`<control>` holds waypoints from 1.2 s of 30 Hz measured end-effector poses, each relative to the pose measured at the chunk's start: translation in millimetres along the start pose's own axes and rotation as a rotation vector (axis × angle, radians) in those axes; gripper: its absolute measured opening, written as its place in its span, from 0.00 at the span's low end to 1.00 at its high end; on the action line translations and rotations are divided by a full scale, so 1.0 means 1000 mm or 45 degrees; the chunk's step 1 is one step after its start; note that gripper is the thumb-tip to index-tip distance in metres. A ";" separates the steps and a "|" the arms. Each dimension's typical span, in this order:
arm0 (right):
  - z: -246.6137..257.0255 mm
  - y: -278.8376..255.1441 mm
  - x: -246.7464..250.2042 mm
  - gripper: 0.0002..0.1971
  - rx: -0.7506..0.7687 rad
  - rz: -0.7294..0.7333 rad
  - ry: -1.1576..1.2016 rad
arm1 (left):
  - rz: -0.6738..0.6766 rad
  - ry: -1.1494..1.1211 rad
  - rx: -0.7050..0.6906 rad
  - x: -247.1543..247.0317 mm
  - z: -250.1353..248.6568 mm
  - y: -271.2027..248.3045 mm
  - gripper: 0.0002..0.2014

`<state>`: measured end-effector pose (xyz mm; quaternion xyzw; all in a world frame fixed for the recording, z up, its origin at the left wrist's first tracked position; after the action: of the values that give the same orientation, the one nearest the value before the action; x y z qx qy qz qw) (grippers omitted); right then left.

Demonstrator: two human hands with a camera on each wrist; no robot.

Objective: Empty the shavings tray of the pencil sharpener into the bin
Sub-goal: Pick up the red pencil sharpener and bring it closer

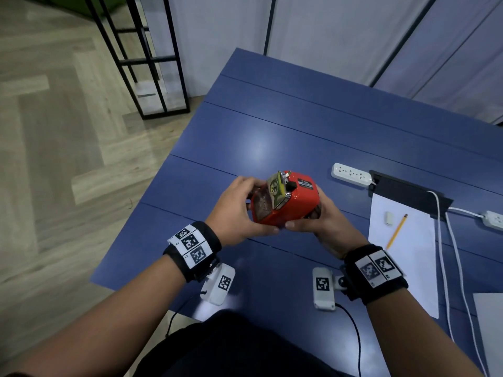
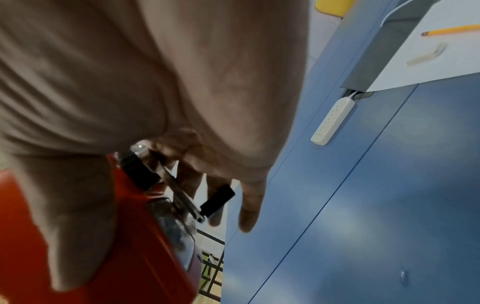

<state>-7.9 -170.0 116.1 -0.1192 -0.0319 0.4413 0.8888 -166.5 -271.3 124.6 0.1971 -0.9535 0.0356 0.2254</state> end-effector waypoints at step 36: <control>-0.126 0.015 -0.066 0.55 0.253 0.629 -1.057 | 0.348 0.288 0.115 -0.054 0.162 -0.082 0.39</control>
<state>-39.9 -236.7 -6.2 0.1482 -0.3117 0.6501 0.6769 -157.0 -352.5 -46.4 0.0705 -0.9374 0.1307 0.3151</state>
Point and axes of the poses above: each hand's wrist, its own y-axis towards the middle knuckle, its own x-axis out of the back of the hand, z = x × y, the point moved 8 cm from there along y, towards the middle knuckle, and after that the axes turned 2 degrees about -z, right-handed, at the moved point
